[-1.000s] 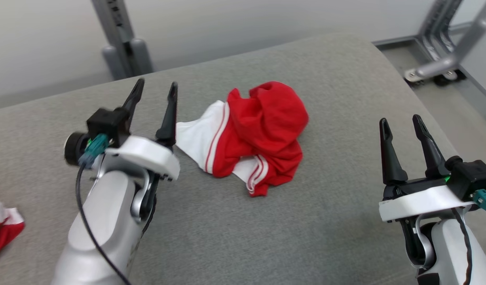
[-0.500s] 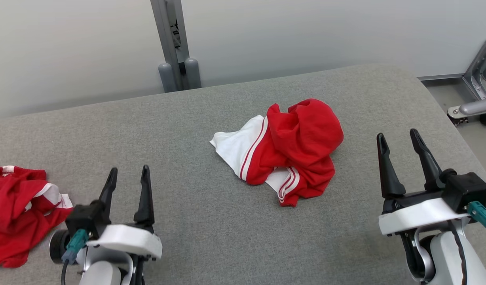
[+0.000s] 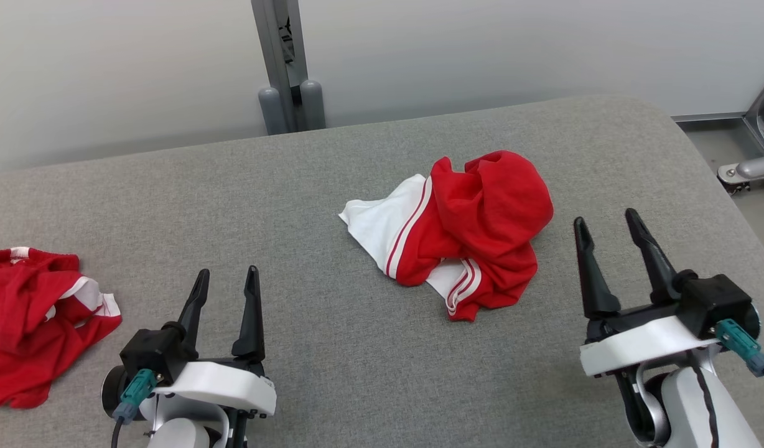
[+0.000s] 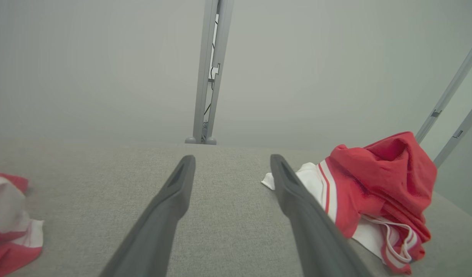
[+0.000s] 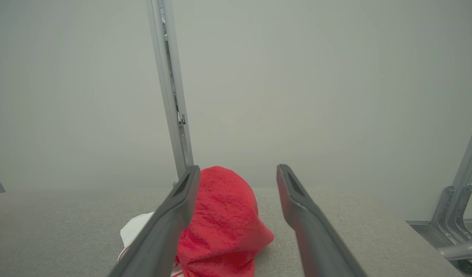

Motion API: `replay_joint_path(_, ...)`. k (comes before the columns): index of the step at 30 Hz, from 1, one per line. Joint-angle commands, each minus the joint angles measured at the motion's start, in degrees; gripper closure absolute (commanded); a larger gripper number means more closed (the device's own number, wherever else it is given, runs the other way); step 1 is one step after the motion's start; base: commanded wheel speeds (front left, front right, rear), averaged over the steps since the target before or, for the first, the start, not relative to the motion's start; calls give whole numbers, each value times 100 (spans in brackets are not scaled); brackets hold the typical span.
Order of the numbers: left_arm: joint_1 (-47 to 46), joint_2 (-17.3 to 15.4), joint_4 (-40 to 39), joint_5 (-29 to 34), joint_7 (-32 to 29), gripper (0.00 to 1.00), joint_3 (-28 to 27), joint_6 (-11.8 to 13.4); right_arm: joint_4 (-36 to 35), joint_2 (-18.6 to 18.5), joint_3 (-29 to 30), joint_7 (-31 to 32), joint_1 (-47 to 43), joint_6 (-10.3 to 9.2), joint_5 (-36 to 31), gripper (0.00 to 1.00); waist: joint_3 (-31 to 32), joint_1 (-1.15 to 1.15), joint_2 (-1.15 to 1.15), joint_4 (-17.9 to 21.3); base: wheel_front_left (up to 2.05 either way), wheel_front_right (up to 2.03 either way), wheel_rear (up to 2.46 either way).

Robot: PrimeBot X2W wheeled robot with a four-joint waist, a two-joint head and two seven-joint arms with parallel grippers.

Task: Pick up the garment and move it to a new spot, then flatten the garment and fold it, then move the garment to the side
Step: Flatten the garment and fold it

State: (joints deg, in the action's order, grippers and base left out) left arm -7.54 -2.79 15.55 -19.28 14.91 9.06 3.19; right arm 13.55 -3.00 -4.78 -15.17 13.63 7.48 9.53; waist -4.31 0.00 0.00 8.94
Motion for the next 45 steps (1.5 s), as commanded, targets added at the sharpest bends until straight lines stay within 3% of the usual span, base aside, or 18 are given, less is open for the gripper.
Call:
replay_joint_path(1,-117,-22,27,17,25,0,21,34,-45,-32,-143,-12,104,3,48,0,-56,0,0,-36,0,0,0)
replay_joint_path(11,-360,-19,69,-40,25,0,347,67,173,-315,-1451,-12,676,3,511,0,-527,0,0,-482,0,0,0)
replay_joint_path(16,-534,-21,59,-144,25,0,545,110,1027,-379,-1930,-12,1061,3,1165,0,-757,0,0,-825,0,0,0)
replay_joint_path(24,-644,-20,16,-303,26,0,777,177,2406,-535,-2407,-12,1708,3,1417,0,-978,0,0,-1235,0,0,0)
replay_joint_path(32,-720,-19,-35,-329,26,0,963,246,3316,-496,-2732,22,2144,3,1819,0,-1090,0,0,-1456,0,0,0)
replay_joint_path(33,-725,-21,-31,-310,26,0,984,247,3369,-496,-2774,20,2193,3,1863,54,-1095,0,0,-1472,0,0,0)
replay_joint_path(34,-733,-20,-27,-300,26,0,1006,245,3397,-499,-2832,16,2257,3,1899,85,-1096,0,0,-1487,0,0,0)
replay_joint_path(35,-741,-19,-23,-304,26,0,1028,248,3400,-505,-2886,10,2294,3,1935,100,-1093,0,0,-1501,0,0,0)
replay_joint_path(41,-717,-20,34,-362,26,0,1090,279,2992,-458,-3114,-8,2436,3,2195,100,-943,0,0,-1529,0,0,0)
replay_joint_path(45,-602,-20,81,-371,26,0,1079,272,2410,-359,-3565,-11,2621,3,2625,100,-750,0,0,-1499,0,0,0)
